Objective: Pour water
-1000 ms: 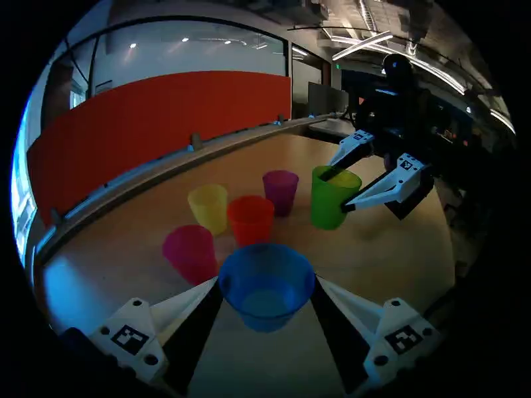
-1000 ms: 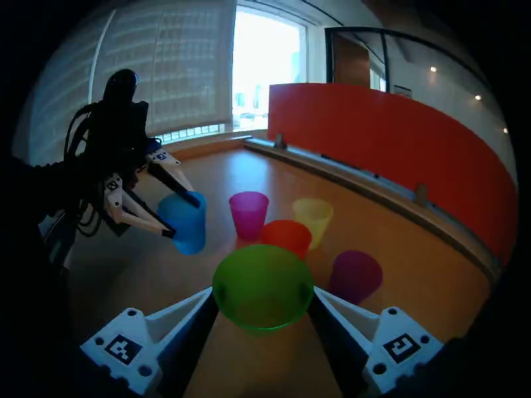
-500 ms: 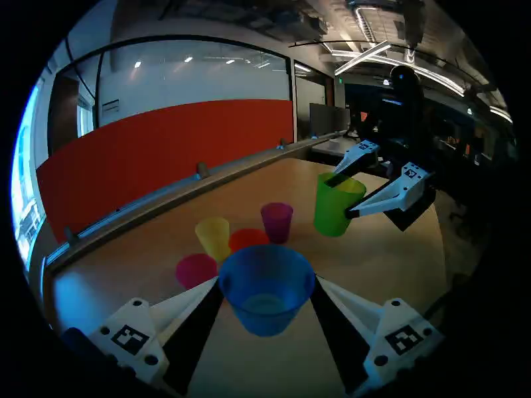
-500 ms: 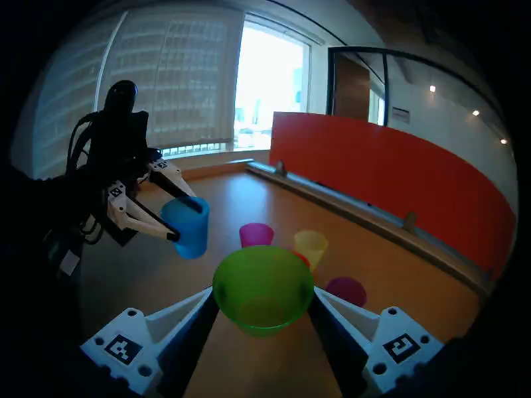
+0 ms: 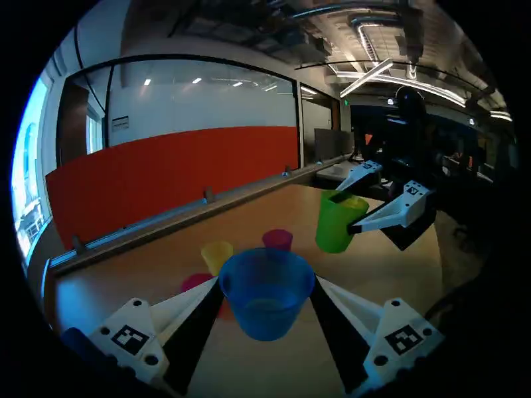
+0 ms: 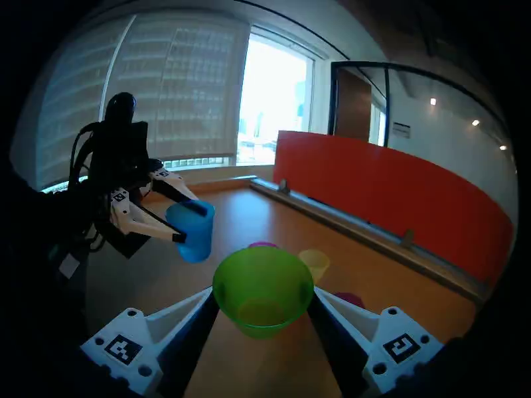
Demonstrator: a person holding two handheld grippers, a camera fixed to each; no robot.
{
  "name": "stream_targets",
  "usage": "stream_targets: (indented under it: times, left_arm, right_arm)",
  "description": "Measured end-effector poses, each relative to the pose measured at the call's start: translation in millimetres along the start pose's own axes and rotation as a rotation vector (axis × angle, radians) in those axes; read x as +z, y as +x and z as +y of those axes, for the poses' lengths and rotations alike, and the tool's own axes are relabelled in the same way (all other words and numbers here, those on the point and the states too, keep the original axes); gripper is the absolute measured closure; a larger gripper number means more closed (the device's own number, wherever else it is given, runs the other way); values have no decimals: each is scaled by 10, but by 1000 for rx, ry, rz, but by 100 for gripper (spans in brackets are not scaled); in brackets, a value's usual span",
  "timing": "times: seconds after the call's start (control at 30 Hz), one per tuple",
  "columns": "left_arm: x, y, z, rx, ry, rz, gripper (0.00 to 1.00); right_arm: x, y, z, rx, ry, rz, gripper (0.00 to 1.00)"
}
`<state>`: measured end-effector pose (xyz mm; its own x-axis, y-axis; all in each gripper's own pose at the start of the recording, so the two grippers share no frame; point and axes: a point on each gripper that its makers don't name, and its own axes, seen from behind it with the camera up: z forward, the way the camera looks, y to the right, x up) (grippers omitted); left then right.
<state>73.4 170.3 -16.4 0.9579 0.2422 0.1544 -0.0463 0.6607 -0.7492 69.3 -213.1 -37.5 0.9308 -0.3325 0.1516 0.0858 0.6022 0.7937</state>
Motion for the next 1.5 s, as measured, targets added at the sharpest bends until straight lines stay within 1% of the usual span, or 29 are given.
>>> stream_targets:
  times: [0.27,0.47,0.67,1.17,1.5]
  left_arm:
    - [-25,171,-30,-42,14,83,13]
    - [-17,242,-33,-60,14,111,12]
    - [-8,279,-51,-66,17,124,13]
    - [-24,339,-99,-81,18,143,13]
    - [-16,344,-101,-87,17,151,13]
  right_arm:
    - [-9,98,6,2,-3,39,10]
    - [2,164,11,-7,-5,68,10]
    - [6,236,-3,-11,-6,101,10]
    - [1,444,17,3,-5,182,9]
    - [27,522,21,-2,-14,202,9]
